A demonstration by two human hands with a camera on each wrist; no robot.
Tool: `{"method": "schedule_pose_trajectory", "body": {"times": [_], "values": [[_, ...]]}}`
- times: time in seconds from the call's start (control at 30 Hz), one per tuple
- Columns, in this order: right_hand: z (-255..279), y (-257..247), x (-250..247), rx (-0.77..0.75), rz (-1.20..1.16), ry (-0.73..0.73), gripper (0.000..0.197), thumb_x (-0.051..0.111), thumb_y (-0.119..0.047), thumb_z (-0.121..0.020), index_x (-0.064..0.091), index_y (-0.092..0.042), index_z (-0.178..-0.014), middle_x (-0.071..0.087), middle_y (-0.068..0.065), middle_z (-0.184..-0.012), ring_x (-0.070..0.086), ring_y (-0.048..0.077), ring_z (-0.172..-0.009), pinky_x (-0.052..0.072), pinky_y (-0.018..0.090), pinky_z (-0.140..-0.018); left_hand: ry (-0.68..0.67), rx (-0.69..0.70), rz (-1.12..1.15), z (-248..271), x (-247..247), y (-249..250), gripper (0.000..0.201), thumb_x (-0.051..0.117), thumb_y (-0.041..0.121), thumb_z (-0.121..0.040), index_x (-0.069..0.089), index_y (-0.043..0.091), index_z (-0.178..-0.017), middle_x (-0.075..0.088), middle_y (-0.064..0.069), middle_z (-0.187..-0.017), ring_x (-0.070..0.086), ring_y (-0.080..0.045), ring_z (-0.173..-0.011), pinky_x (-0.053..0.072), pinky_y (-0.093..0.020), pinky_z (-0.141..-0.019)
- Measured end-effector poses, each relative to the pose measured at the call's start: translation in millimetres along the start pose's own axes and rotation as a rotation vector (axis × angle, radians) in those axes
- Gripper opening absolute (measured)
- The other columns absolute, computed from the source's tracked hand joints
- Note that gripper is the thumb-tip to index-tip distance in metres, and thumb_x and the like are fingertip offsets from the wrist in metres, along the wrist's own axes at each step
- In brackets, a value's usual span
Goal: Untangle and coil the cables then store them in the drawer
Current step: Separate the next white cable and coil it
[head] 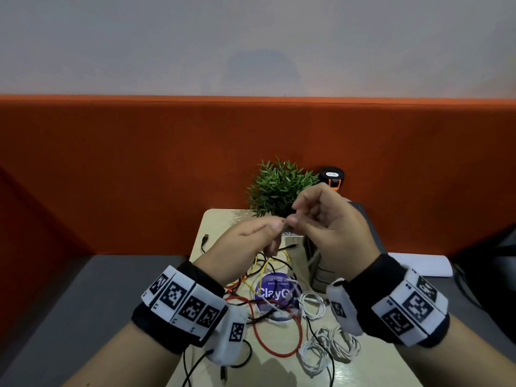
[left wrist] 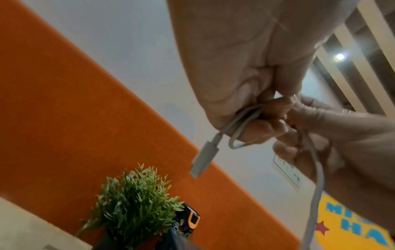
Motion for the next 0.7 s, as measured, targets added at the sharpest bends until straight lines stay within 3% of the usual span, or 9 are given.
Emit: {"method": "schedule_pose_trajectory", "body": {"times": [0.1,0.2,0.3,0.37,0.5,0.6,0.7], "values": [[-5.7,5.0,-2.8,0.045,-0.065,0.081,0.018,0.076,-0.017,-0.078,0.063,-0.03,-0.079,0.06,0.004,-0.073,0.057,0.031,-0.067,0.05,0.036,-0.058,-0.017,0.036,0.112,-1.6,5.2,8.4,0.028,0.04,0.023,-0.093,0.064,0.01,-0.093,0.043,0.001,-0.065,0.042,-0.011,-0.063,0.036,-0.017,-0.059],[-5.1,11.4,3.0,0.128,-0.208,0.126,0.018,0.064,-0.008,-0.087,0.069,-0.024,-0.081,0.066,-0.004,-0.071,0.056,0.011,-0.06,0.046,0.02,-0.055,-0.001,0.062,0.248,-4.3,5.5,14.2,0.028,0.038,0.02,-0.094,0.061,0.004,-0.096,0.043,0.006,-0.061,0.041,-0.011,-0.058,0.037,-0.017,-0.055],[1.7,20.2,12.3,0.205,-0.326,0.111,0.021,0.055,-0.002,-0.092,0.072,-0.013,-0.097,0.065,0.008,-0.074,0.055,0.014,-0.061,0.049,0.025,-0.057,0.022,0.058,0.446,-6.1,2.5,20.9,0.028,0.039,0.02,-0.092,0.059,0.002,-0.099,0.042,0.005,-0.06,0.041,-0.011,-0.055,0.037,-0.018,-0.053],[8.9,28.0,21.5,0.266,-0.366,0.058,0.028,0.049,-0.001,-0.095,0.069,-0.016,-0.106,0.062,0.019,-0.075,0.057,0.021,-0.062,0.052,0.03,-0.06,0.069,0.077,0.552,-7.7,-2.7,24.3,0.028,0.039,0.019,-0.091,0.058,0.001,-0.103,0.046,0.002,-0.06,0.045,-0.012,-0.055,0.04,-0.02,-0.054],[24.7,35.1,45.0,0.421,-0.406,-0.121,0.034,0.042,-0.006,-0.099,0.061,-0.023,-0.122,0.062,0.007,-0.073,0.056,0.024,-0.058,0.049,0.028,-0.059,0.163,0.094,0.539,-11.7,-9.0,26.4,0.027,0.042,0.022,-0.095,0.057,0.007,-0.111,0.069,-0.006,-0.08,0.066,-0.018,-0.074,0.055,-0.028,-0.07],[30.4,31.3,49.7,0.444,-0.268,-0.219,0.039,0.044,-0.012,-0.1,0.051,-0.031,-0.133,0.064,0.002,-0.071,0.058,0.025,-0.054,0.049,0.03,-0.058,0.216,0.077,0.422,-11.0,-10.3,24.0,0.028,0.039,0.02,-0.094,0.057,0.009,-0.112,0.073,-0.011,-0.095,0.069,-0.025,-0.092,0.054,-0.038,-0.08],[29.5,22.5,45.3,0.414,-0.005,-0.335,0.045,0.049,-0.02,-0.098,0.037,-0.031,-0.14,0.066,-0.002,-0.078,0.062,0.018,-0.053,0.049,0.028,-0.057,0.219,0.095,0.261,-9.1,-8.2,19.1,0.026,0.035,0.007,-0.1,0.057,0.009,-0.114,0.072,-0.011,-0.101,0.069,-0.024,-0.098,0.053,-0.033,-0.087]]}}
Point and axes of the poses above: each hand's wrist, its own z-axis away from the middle knuckle, its own x-axis out of the palm, y = z × x, the point moved 3 cm from there along -z, towards the middle knuckle
